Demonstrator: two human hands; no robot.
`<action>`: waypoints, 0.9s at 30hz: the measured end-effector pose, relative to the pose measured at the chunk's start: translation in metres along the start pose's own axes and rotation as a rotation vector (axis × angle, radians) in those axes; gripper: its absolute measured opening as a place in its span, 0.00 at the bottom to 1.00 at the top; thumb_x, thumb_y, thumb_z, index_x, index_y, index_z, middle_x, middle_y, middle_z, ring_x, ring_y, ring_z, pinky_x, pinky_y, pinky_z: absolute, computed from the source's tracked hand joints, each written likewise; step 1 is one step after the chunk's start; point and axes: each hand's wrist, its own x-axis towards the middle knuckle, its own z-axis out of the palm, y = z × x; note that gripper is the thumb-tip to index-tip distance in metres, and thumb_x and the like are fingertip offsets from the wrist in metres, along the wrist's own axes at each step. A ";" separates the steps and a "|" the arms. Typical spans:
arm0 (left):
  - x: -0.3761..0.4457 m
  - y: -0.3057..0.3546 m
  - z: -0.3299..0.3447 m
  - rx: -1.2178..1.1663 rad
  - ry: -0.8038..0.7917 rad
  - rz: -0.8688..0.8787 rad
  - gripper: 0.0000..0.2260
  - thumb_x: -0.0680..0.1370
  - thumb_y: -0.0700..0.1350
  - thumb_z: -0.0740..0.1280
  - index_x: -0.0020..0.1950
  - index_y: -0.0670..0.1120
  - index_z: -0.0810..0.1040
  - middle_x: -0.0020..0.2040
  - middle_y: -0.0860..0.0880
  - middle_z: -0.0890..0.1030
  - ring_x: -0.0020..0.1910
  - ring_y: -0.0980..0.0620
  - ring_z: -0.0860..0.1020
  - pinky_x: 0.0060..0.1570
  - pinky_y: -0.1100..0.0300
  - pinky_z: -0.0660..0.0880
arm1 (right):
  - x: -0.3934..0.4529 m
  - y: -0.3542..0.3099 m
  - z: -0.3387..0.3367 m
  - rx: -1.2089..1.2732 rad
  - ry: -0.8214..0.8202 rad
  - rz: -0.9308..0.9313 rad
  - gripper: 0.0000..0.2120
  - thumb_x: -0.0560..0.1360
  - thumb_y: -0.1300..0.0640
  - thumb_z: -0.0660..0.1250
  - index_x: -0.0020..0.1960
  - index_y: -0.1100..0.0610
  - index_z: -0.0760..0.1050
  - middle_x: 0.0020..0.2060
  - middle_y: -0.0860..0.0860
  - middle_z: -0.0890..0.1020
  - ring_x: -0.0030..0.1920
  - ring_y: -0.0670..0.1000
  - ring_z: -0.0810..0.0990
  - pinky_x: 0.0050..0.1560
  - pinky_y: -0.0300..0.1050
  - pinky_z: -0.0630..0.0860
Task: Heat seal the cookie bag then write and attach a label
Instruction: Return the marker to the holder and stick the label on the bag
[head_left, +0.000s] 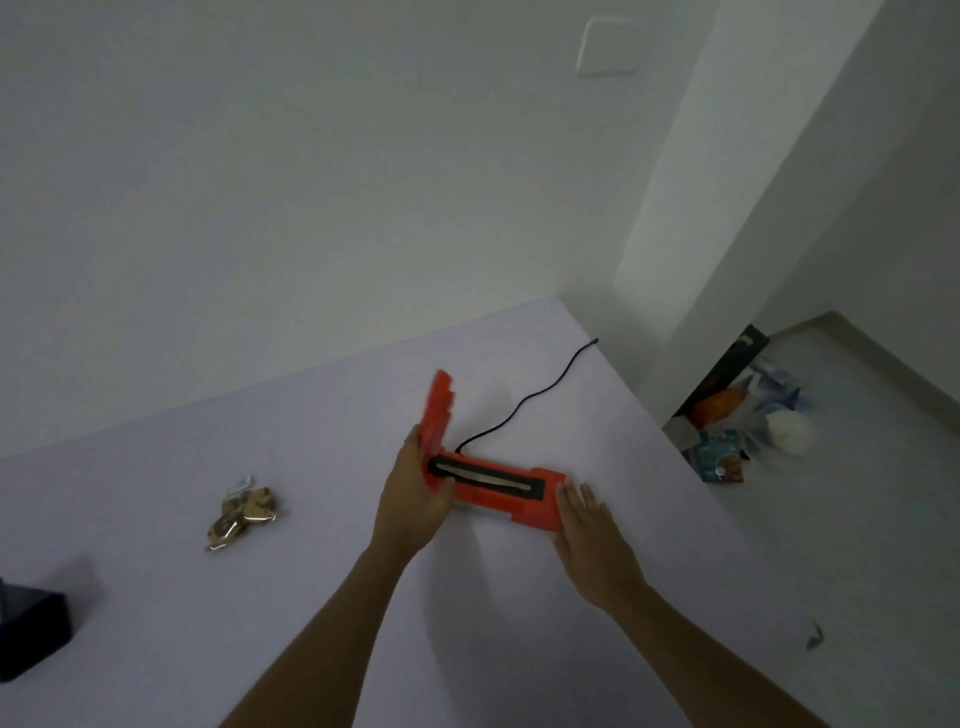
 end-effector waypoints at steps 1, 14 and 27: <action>-0.002 -0.003 0.009 0.059 -0.053 0.043 0.30 0.74 0.41 0.68 0.74 0.50 0.60 0.69 0.51 0.71 0.66 0.52 0.72 0.62 0.56 0.73 | 0.000 0.002 -0.001 0.002 -0.005 -0.014 0.42 0.75 0.37 0.27 0.76 0.61 0.54 0.75 0.57 0.62 0.75 0.61 0.59 0.70 0.53 0.54; 0.000 -0.043 0.027 0.493 -0.258 0.171 0.41 0.73 0.45 0.66 0.77 0.54 0.41 0.77 0.56 0.42 0.78 0.47 0.43 0.75 0.50 0.52 | 0.015 0.010 0.000 0.065 -0.025 -0.089 0.38 0.76 0.35 0.31 0.77 0.57 0.45 0.77 0.53 0.53 0.76 0.57 0.50 0.74 0.52 0.52; 0.029 -0.076 -0.022 0.427 -0.140 0.035 0.40 0.74 0.42 0.66 0.78 0.51 0.43 0.77 0.57 0.44 0.77 0.55 0.45 0.75 0.55 0.51 | 0.114 -0.019 -0.026 0.002 -0.016 -0.230 0.33 0.82 0.49 0.54 0.77 0.58 0.41 0.78 0.53 0.46 0.78 0.55 0.45 0.72 0.47 0.39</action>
